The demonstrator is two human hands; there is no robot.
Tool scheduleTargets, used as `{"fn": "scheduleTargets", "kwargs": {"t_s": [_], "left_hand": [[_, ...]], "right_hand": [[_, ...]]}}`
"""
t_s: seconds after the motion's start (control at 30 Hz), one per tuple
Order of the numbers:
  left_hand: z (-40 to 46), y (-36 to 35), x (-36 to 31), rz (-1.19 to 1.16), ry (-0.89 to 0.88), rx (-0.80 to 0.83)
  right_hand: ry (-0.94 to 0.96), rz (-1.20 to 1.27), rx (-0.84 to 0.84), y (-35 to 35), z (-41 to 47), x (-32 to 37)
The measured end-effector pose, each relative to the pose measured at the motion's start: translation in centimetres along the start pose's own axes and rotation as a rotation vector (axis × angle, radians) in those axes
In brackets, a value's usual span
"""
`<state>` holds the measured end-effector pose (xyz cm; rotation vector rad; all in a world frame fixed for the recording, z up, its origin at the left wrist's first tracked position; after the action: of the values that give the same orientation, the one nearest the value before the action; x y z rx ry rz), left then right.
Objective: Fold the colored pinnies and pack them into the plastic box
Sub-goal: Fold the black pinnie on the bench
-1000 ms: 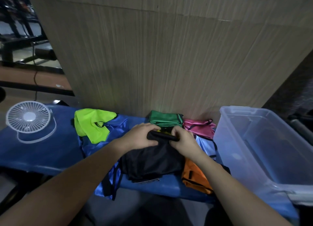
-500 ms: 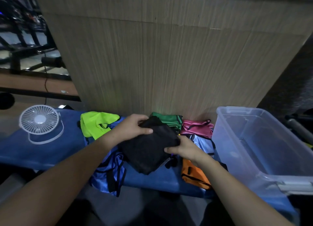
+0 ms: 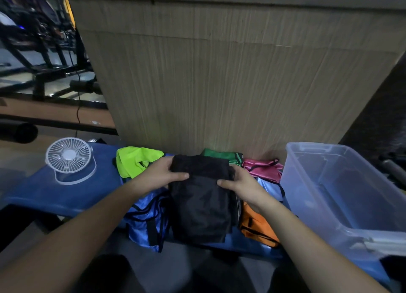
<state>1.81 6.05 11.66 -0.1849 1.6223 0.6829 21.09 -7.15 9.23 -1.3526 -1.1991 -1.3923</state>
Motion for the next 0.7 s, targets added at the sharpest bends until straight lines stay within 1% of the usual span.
{"fn": "scheduleTargets", "kwargs": {"t_s": [0.1,0.2,0.27,0.33,0.4,0.43,0.5,0.6,0.7], "left_hand": [[2.3,0.3,0.8,0.068,0.051,-0.026],[5.3,0.9,0.6,0.148,0.044,-0.086],[7.4,1.0,0.6,0.145,0.041,-0.107],[9.4,1.0,1.1,0.059,0.065,-0.116],[11.0,0.7,1.9,-0.062,0.086,-0.117],[11.6,0.7,2.3,-0.093,0.089,-0.118],[12.8,0.7,3.2,-0.128,0.084,-0.123],[13.4,0.8,4.4,-0.115,0.039,-0.112],[12.7,0.6,4.9,0.026,-0.076,-0.064]], "right_hand": [[-0.018,-0.132,-0.040,1.3,1.7,0.0],[-0.045,-0.287,-0.133,3.0,3.4,0.7],[-0.064,-0.354,-0.172,4.2,4.8,0.5],[-0.087,-0.307,-0.179,4.9,6.2,0.2],[-0.125,-0.176,-0.192,5.5,7.3,-0.4],[-0.142,-0.117,-0.201,5.8,7.7,-0.8],[-0.152,-0.078,-0.216,6.3,8.4,-1.5],[-0.138,-0.109,-0.220,7.0,9.1,-2.5],[-0.124,-0.140,-0.183,7.0,8.8,-3.4]]}}
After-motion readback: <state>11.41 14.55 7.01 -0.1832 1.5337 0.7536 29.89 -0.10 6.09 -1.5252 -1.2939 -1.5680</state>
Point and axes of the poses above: each hand's wrist, its own z-axis towards the middle knuckle, its own y-axis out of the back of the hand, x = y × z, the point moved 6 cm from there along z, towards the middle knuckle, and after that the axes turned 6 degrees about x, right-handed, at the moved point
